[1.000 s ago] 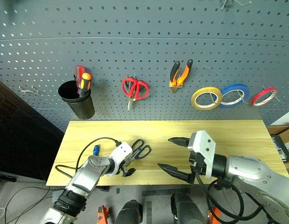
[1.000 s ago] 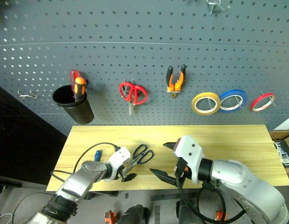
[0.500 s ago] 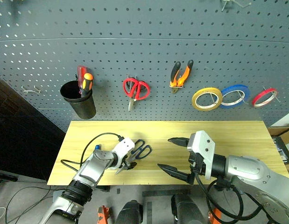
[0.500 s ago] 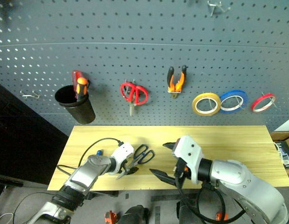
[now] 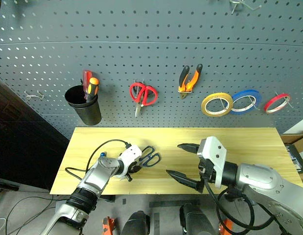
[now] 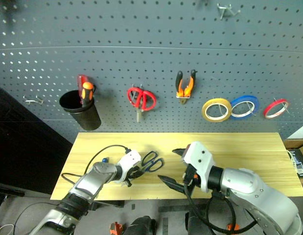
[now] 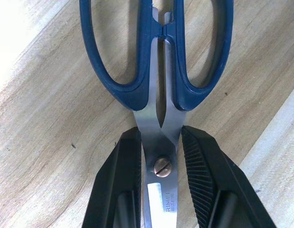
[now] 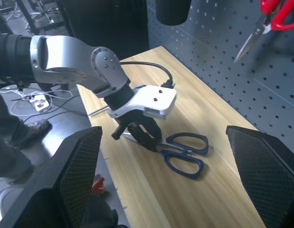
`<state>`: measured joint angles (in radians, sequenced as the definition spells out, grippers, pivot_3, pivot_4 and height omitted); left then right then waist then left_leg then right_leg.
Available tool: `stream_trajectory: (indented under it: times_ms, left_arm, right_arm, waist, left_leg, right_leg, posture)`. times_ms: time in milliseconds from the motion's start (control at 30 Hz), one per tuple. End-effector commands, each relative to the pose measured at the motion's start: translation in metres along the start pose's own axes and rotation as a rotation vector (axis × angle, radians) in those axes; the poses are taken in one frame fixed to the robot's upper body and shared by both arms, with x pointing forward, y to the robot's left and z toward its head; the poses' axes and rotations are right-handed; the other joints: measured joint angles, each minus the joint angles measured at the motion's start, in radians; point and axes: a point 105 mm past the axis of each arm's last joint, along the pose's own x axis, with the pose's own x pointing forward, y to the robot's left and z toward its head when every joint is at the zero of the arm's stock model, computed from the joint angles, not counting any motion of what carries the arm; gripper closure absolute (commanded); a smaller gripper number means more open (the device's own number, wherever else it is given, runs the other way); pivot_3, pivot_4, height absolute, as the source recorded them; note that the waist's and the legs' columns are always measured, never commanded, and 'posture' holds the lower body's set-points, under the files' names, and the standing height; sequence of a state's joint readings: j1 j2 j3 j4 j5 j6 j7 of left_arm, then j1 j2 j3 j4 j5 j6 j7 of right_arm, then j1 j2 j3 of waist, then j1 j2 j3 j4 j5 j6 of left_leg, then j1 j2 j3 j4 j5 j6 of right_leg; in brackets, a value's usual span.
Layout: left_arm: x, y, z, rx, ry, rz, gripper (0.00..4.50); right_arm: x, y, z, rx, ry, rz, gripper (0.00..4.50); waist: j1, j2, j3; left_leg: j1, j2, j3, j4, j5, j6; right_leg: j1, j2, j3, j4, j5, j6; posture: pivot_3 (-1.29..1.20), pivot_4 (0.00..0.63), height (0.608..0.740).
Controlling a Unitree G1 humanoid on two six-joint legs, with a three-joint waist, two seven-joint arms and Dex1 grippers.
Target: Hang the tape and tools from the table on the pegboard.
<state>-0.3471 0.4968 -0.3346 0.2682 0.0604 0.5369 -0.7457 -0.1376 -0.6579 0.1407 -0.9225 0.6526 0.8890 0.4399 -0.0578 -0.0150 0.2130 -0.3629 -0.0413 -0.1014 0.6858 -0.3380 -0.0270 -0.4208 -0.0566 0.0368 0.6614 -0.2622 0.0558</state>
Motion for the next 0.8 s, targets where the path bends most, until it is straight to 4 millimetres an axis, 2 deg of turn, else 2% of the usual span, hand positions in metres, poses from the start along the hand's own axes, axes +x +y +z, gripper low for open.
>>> stream_trajectory:
  times_ms: [33,200,433,700,800]
  left_arm:
    - [0.002,-0.004,-0.016,-0.028,0.033,-0.012,3.53]
    - [-0.010,0.003,-0.012,-0.035,-0.045,0.020,3.53]
    - [-0.036,0.004,-0.004,-0.092,-0.205,0.046,3.54]
    - [-0.057,0.005,0.010,-0.051,-0.337,0.100,3.54]
    - [-0.071,0.003,0.022,0.001,-0.439,0.124,3.54]
  right_arm:
    - [-0.003,0.007,0.012,-0.038,-0.041,0.012,0.00]
    - [-0.004,0.006,0.014,-0.056,-0.040,0.003,0.00]
    - [-0.008,0.002,0.017,-0.073,-0.045,-0.024,0.00]
    - [-0.008,0.000,0.019,-0.084,-0.049,-0.028,0.00]
    - [-0.009,-0.002,0.020,-0.111,-0.047,-0.035,0.00]
  waist:
    - [0.000,0.000,0.000]
    - [-0.003,0.000,0.000]
    - [-0.007,0.000,0.000]
    - [0.000,0.000,0.000]
    - [0.000,0.000,0.000]
  left_leg:
    - [0.000,0.000,0.000,0.000,0.000,0.000]
    - [0.000,0.000,0.000,0.001,0.000,0.000]
    - [-0.001,0.001,0.000,0.000,0.000,0.000]
    - [-0.001,0.001,0.000,0.000,0.000,0.000]
    - [-0.001,0.001,0.000,0.000,0.000,0.000]
  right_leg:
    - [0.000,0.000,0.000,0.000,0.000,0.000]
    - [0.000,0.000,0.000,0.000,0.000,0.000]
    - [-0.001,0.000,0.000,0.000,0.000,0.000]
    - [-0.001,-0.001,0.000,-0.001,0.000,0.000]
    - [-0.001,-0.001,0.000,-0.001,0.000,0.000]
  posture:
    - [-0.14,0.217,0.740]
    - [-0.14,0.217,0.740]
    - [-0.13,0.218,0.740]
    - [-0.12,0.219,0.740]
    - [-0.12,0.221,0.740]
